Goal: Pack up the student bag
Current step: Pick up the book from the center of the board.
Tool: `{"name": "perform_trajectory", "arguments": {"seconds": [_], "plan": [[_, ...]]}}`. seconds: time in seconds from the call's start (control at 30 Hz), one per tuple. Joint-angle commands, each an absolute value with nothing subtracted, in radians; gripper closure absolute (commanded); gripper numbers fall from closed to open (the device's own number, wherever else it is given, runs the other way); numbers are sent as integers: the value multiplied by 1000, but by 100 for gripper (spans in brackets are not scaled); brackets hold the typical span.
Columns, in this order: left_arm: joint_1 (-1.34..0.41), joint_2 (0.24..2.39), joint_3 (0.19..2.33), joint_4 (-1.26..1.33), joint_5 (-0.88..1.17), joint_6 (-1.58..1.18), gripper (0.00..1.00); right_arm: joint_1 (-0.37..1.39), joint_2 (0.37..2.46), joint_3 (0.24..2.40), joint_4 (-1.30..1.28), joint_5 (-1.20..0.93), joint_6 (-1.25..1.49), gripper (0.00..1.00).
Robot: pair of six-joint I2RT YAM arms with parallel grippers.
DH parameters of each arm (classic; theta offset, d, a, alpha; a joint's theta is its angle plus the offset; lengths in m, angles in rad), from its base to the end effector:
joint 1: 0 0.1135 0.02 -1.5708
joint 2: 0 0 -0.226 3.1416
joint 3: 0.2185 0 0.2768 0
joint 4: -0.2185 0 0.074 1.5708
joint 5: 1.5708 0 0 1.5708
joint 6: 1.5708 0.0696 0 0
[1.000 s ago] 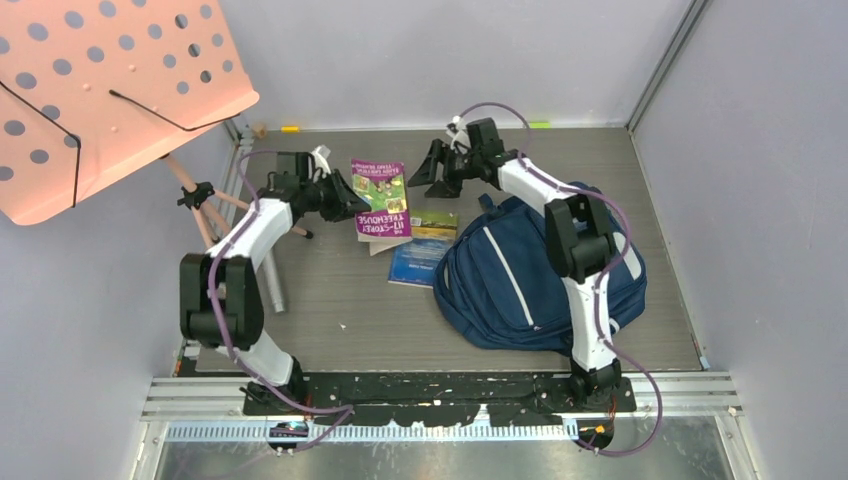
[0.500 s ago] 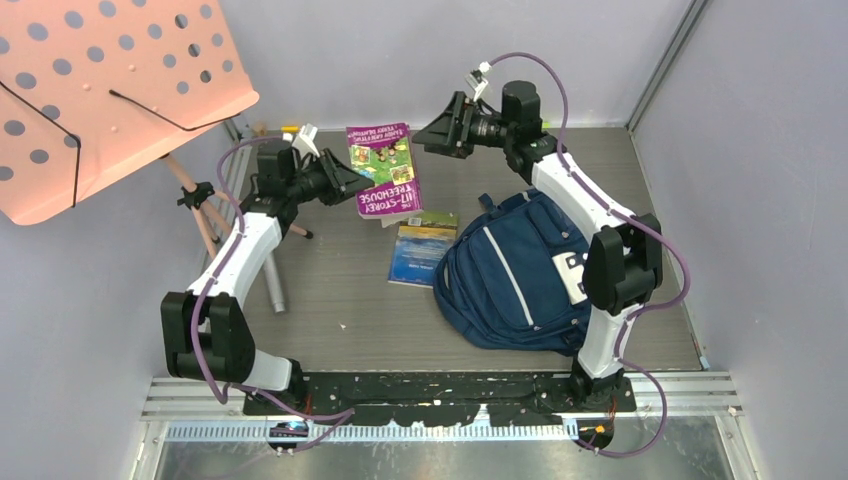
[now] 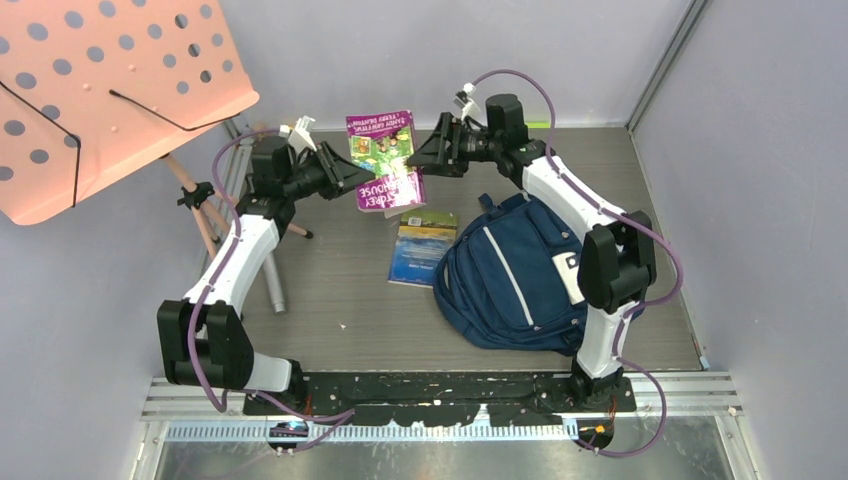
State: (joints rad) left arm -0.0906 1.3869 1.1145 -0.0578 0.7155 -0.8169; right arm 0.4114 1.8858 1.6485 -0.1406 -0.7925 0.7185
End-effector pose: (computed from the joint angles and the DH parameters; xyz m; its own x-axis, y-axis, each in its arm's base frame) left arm 0.3691 -0.0794 0.2798 -0.7214 -0.4870 -0.4925 0.2344 0.4975 -0.8352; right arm 0.4210 0.2378 0.2778 -0.8387 0.1383 -0.5267 -0.4454 0.3823 0.8096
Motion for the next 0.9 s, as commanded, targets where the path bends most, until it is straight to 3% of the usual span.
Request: {"name": "perform_trajectory", "arguments": {"seconds": [0.0, 0.1, 0.17, 0.2, 0.23, 0.27, 0.33, 0.43, 0.5, 0.63, 0.87], "plan": [[-94, 1334, 1177, 66, 786, -833, 100, 447, 1924, 1725, -141, -846, 701, 25], [-98, 1332, 1172, 87, 799, -840, 100, 472, 1946, 1778, -124, -878, 721, 28], [-98, 1328, 1167, 110, 801, -846, 100, 486, 1952, 1786, -71, -875, 758, 41], [-98, 1328, 1166, 117, 803, -849, 100, 490, 1949, 1785, -46, -866, 776, 56], [-99, 1328, 1167, 118, 804, -850, 100, 489, 1945, 1775, 17, -857, 816, 63], [-98, 1328, 1168, 117, 802, -851, 100, 487, 1932, 1771, 42, -839, 830, 79], [-97, 1328, 1166, 119, 797, -862, 83, 485, 1912, 1772, 82, -810, 857, 96], [-91, 1329, 1169, 123, 790, -879, 43, 477, 1873, 1794, 101, -792, 862, 99], [-89, 1326, 1180, 121, 782, -884, 29, 472, 1856, 1821, 101, -801, 864, 99], [-89, 1331, 1198, 159, 799, -924, 16, 468, 1839, 1897, 84, -857, 882, 99], [-88, 1366, 1223, 285, 876, -1037, 10, 468, 1813, 1943, 278, -926, 1068, 99]]}}
